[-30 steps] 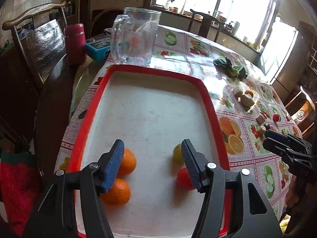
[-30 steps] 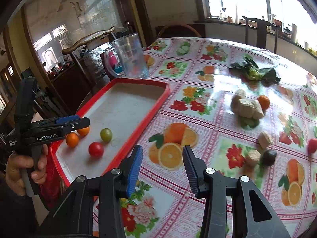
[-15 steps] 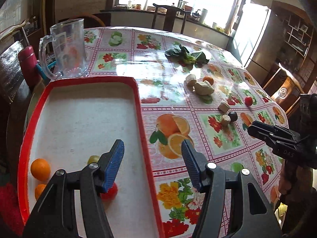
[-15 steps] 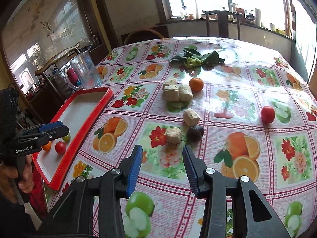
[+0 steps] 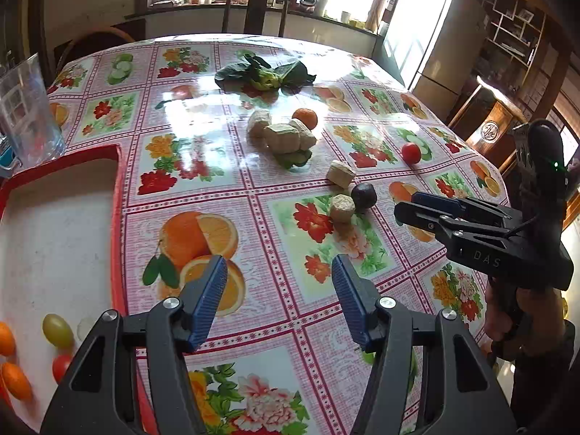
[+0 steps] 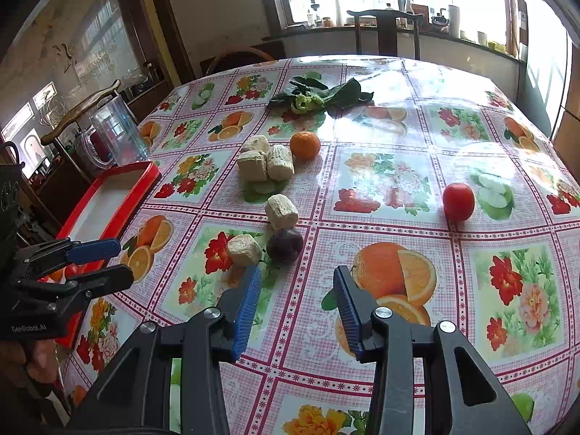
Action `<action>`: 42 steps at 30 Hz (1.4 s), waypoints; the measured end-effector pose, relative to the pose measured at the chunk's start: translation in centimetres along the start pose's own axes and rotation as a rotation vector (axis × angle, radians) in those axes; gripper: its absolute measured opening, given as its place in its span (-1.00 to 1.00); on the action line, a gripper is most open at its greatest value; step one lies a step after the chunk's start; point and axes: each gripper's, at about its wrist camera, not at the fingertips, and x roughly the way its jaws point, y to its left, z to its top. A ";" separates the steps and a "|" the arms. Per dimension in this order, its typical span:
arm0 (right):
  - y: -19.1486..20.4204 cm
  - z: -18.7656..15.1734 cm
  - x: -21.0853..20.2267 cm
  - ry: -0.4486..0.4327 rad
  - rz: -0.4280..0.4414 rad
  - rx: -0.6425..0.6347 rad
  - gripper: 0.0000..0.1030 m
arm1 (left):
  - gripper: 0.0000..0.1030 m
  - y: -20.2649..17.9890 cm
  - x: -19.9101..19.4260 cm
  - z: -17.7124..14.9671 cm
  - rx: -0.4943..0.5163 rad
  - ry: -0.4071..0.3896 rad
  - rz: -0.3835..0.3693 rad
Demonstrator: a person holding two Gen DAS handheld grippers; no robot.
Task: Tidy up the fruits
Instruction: 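Move both tools back toward the remaining fruit on the table, then grasp a pale round slice with the left tool while the right tool grasps a red tomato, then carry the pale slice in the left tool to the tray while the right tool carries the tomato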
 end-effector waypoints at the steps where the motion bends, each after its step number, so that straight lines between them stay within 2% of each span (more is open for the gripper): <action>1: -0.2 0.2 0.1 -0.004 -0.003 0.001 -0.17 | 0.14 -0.5 0.4 0.2 0.011 0.004 -0.003; 5: -2.5 1.0 -0.2 -0.033 -0.037 0.040 -0.17 | 0.14 -2.0 2.4 1.2 0.044 0.019 -0.016; 9: -6.2 1.7 -0.1 -0.046 -0.117 0.096 -0.16 | 0.14 -3.2 4.2 2.0 0.062 0.041 -0.028; 14: -10.0 2.3 1.1 -0.032 -0.191 0.145 -0.16 | 0.14 -4.2 6.2 2.7 0.084 0.061 -0.034; 18: -11.7 2.9 2.8 -0.020 -0.204 0.167 -0.17 | 0.13 -4.6 7.4 3.2 0.098 0.055 -0.025; 20: -11.7 3.5 3.4 -0.029 -0.218 0.154 -0.17 | 0.04 -4.8 7.7 3.5 0.111 0.041 -0.018; 22: -11.7 4.1 3.8 -0.031 -0.232 0.138 -0.26 | -0.05 -4.8 7.9 3.8 0.116 0.032 -0.030; 23: -11.6 4.2 4.0 -0.028 -0.239 0.132 -0.40 | -0.19 -4.8 8.0 3.9 0.112 0.029 -0.049; 24: -11.5 4.3 4.1 -0.030 -0.239 0.130 -0.40 | -0.28 -4.7 8.0 4.0 0.107 0.029 -0.070; 25: -11.3 4.3 4.1 -0.032 -0.222 0.132 -0.40 | -0.49 -4.7 8.0 4.0 0.102 0.031 -0.091; 26: -11.1 4.1 4.0 -0.034 -0.204 0.134 -0.41 | -0.60 -4.7 7.9 3.9 0.103 0.031 -0.098; 34: -7.6 2.2 2.3 -0.041 -0.124 0.124 -0.41 | -0.60 -4.2 6.5 2.8 0.094 0.034 -0.091; 42: -3.1 1.4 0.5 -0.048 -0.074 0.074 -0.41 | -0.60 -2.5 3.3 1.7 0.066 -0.005 -0.073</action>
